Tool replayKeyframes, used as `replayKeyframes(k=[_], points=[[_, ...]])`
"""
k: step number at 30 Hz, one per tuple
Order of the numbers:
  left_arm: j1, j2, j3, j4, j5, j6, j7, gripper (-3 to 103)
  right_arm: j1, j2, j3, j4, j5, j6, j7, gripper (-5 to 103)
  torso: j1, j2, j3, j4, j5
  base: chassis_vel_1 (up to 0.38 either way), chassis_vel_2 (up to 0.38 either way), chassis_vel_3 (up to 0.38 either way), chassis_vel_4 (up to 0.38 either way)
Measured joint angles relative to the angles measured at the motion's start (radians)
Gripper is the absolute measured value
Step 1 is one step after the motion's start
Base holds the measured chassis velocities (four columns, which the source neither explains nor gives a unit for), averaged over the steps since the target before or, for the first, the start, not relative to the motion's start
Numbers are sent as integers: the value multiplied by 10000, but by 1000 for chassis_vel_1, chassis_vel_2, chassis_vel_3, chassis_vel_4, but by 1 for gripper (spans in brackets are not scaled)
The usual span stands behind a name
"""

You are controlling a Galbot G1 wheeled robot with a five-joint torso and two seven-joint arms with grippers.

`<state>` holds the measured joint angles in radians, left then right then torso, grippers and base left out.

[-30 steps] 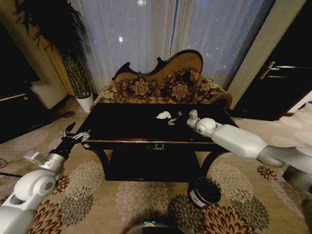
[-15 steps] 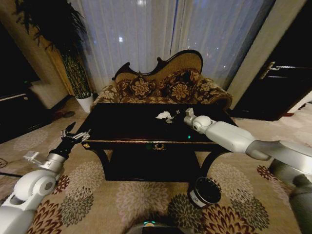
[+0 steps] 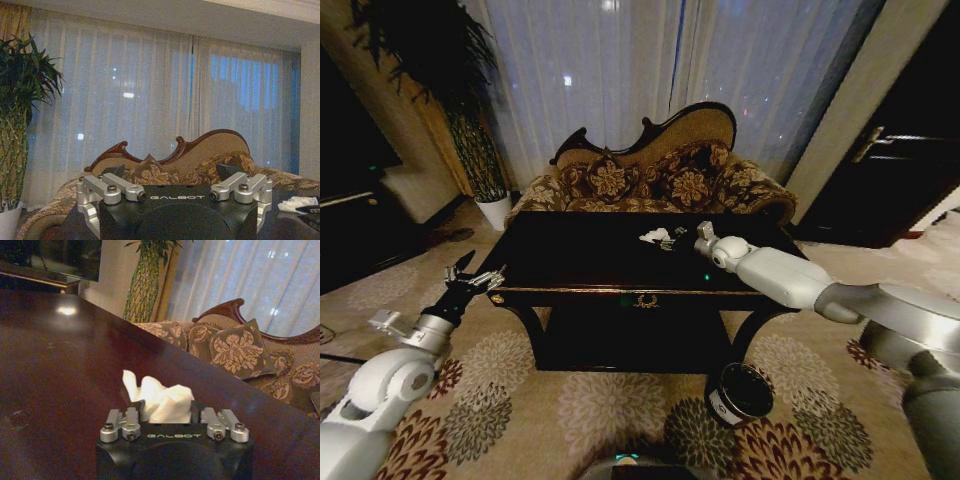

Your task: Move to the front of the table and place the trash on the table into the trash bin.

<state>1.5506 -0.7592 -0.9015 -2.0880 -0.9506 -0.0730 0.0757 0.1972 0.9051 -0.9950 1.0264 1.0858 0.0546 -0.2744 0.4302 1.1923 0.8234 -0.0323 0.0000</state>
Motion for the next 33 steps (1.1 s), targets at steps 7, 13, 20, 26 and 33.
replayKeyframes(k=[7,13,20,26,33], points=[[0,0,0,0,0,0,0,100,2,-81,17,163,-18,2,58,25,0,0,0,0,0,0,0,0,0],[0,0,0,0,0,0,0,100,-73,-233,117,394,-35,0,122,9,0,0,0,0,0,0,0,0,0],[0,0,0,0,0,0,0,100,-615,-709,779,1324,-150,-97,338,1,0,0,0,1,1,0,0,0,0],[0,0,0,0,0,0,0,100,-1626,-1718,2310,2936,37,-357,764,0,-1,0,-1,1,0,0,0,0,0],[0,0,0,0,0,-1,0,100,-2986,-3193,3991,4127,-38,-452,1001,0,-1,1,-1,0,4,0,0,0,0]])
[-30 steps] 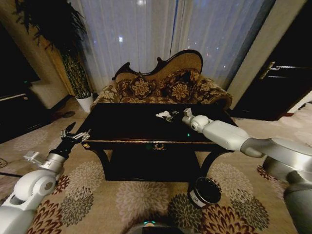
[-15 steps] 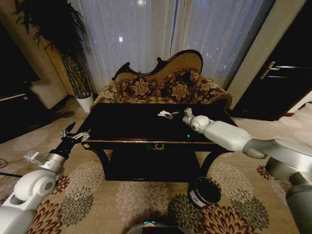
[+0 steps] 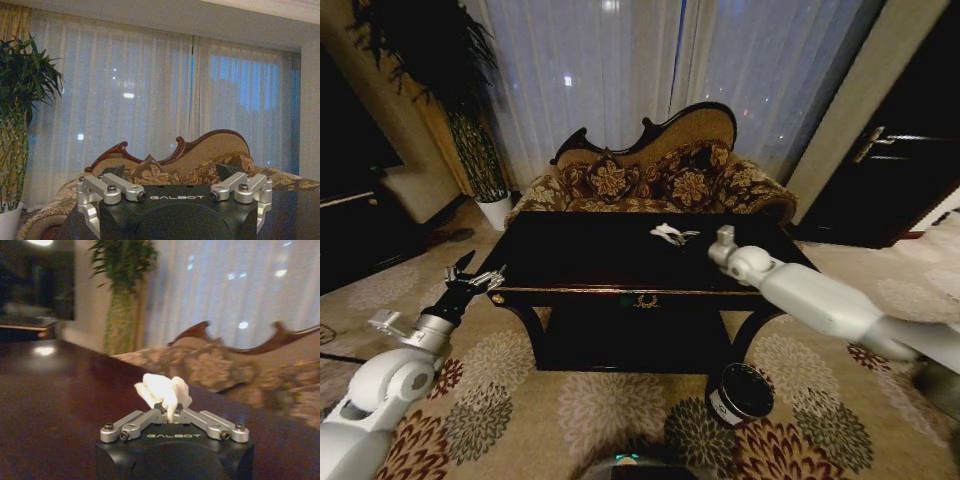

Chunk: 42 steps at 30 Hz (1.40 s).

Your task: Move to the front of the table and place the trash on the table into the trash bin.

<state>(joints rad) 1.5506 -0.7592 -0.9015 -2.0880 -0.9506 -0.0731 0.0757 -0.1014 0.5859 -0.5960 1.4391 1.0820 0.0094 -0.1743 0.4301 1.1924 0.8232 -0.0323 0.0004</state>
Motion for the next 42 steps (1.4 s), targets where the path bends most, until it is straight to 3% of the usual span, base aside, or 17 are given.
replayKeyframes(k=[2,3,8,15,17,19,20,22,23,25,28,42], points=[[0,0,0,0,0,0,1,100,-817,-527,1095,409,-65,-16,75,0,0,0,1,1,0,0,0,0,0],[0,0,0,0,0,0,1,100,-817,-527,1095,409,-65,-16,75,0,0,0,1,1,0,0,0,0,0],[0,0,0,0,0,0,1,100,-3864,-1941,4178,1484,-233,32,44,0,-1,1,-1,-2,-2,0,0,0,0],[0,0,0,0,0,0,1,100,-5421,-2693,5959,1999,-185,462,25,0,-1,1,-1,-4,-12,0,0,0,0],[0,0,0,0,0,0,2,100,-5714,-2590,6358,2019,-195,564,125,0,-1,1,0,-3,-4,0,0,0,0],[0,0,0,0,0,0,1,100,-6756,-2350,7642,2126,-164,713,489,0,0,0,1,11,-7,0,0,0,0],[0,0,0,0,0,0,1,100,-6756,-2350,7642,2126,-164,713,489,0,0,0,1,11,-7,0,0,0,0],[0,0,0,0,0,0,0,100,-7820,-2238,8707,2155,-244,829,514,0,0,-1,2,7,0,0,0,0,0],[-1,0,0,0,0,0,-1,100,-8986,-2073,9913,2160,-353,938,508,0,1,1,1,4,-10,0,0,0,0],[1,0,0,1,0,0,-2,100,-9578,-1959,10433,2159,-386,975,491,0,0,1,1,1,-12,0,0,0,0],[0,0,0,0,0,0,0,100,-11728,-1413,12254,2094,-598,1185,241,0,-1,1,0,-2,0,0,0,0,0],[0,0,0,0,0,0,2,100,-15506,340,15624,2360,-1036,1832,-378,0,0,1,0,2,-4,0,0,0,0]])
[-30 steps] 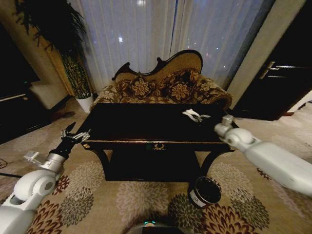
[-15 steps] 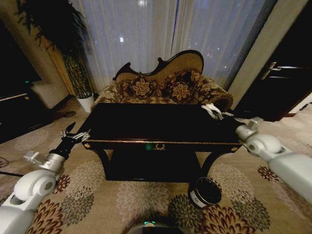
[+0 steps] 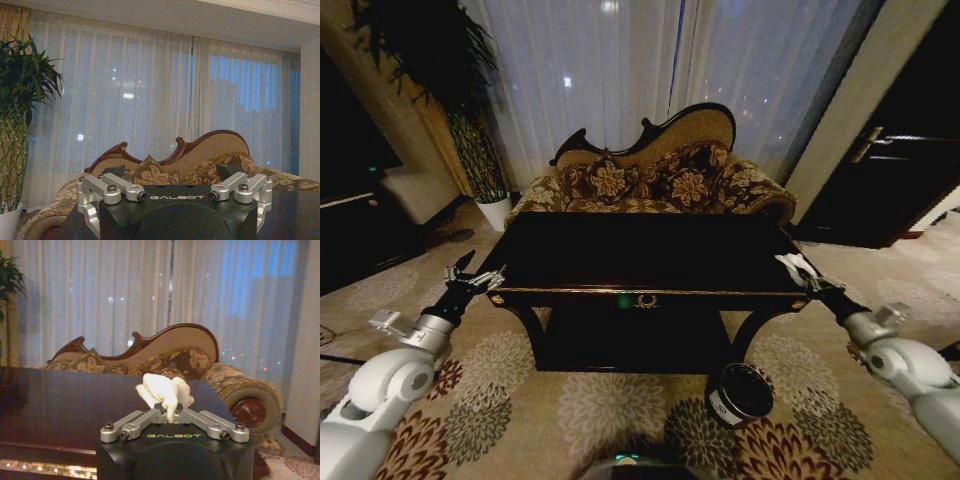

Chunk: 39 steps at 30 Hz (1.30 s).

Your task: Move to the front of the table and place the trash on the table into the trash bin.

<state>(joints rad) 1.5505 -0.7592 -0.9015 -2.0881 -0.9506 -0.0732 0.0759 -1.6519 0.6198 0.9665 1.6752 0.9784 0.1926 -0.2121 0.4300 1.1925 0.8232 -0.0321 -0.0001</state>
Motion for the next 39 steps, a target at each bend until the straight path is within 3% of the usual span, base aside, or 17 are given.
replayKeyframes(k=[4,6,14,23,39], points=[[0,0,0,1,0,0,-2,100,-807,529,505,165,-231,226,-196,0,0,0,0,-3,-1,0,0,0,0],[1,0,0,0,0,0,-2,100,-1331,1174,702,232,-560,462,-384,0,0,0,0,-2,-3,0,0,0,0],[0,0,0,0,0,0,-2,100,-1670,2190,331,-185,-1338,928,-642,0,0,0,1,-2,-1,0,0,0,0],[0,0,0,0,0,0,-1,100,-26,2953,-1766,-2587,-2908,1507,-665,0,2,-2,2,-3,-1,0,0,0,0],[1,0,0,1,0,0,-2,100,2650,3631,-4279,-6546,-4193,2162,-534,0,2,-2,2,-2,-3,0,0,0,0]])
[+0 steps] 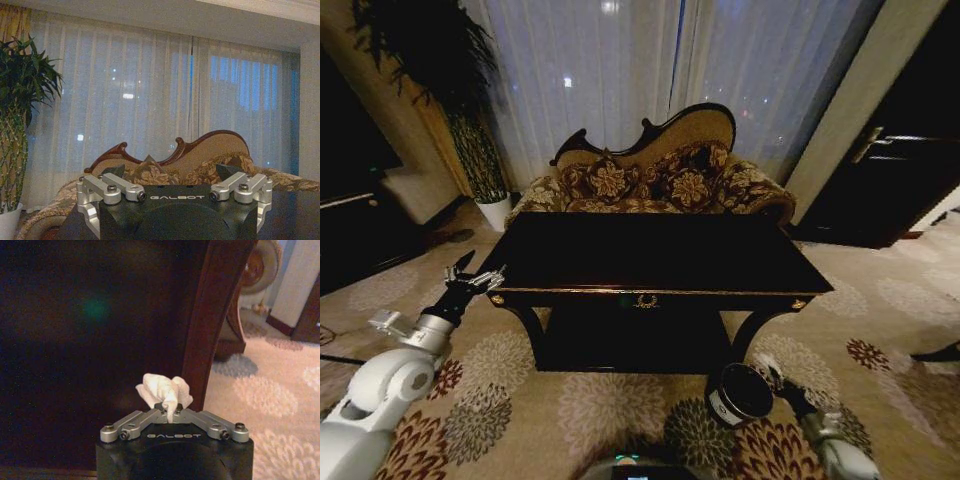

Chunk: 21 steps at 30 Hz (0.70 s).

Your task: Move to the front of the table and place the trash on the table into the trash bin.

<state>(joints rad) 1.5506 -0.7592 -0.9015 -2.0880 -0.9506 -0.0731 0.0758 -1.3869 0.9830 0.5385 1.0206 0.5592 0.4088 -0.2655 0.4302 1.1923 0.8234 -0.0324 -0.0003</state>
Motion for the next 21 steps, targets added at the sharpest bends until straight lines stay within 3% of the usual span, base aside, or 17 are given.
replayKeyframes(k=[7,17,20,21], points=[[0,-1,0,-1,0,0,-1,100,850,259,-494,-1399,-214,285,1,0,0,0,0,-1,2,0,0,0,0],[-1,-1,0,0,0,-1,-1,100,1520,332,-784,-2004,-185,286,15,-1,0,0,0,2,1,0,0,0,0],[-1,-1,0,0,0,0,0,100,1525,406,-790,-2041,-25,160,5,15,1,0,0,0,3,0,0,0,0],[0,-1,0,0,0,0,-1,100,1520,415,-789,-2048,-17,153,0,15,0,0,0,0,3,0,0,0,0]])
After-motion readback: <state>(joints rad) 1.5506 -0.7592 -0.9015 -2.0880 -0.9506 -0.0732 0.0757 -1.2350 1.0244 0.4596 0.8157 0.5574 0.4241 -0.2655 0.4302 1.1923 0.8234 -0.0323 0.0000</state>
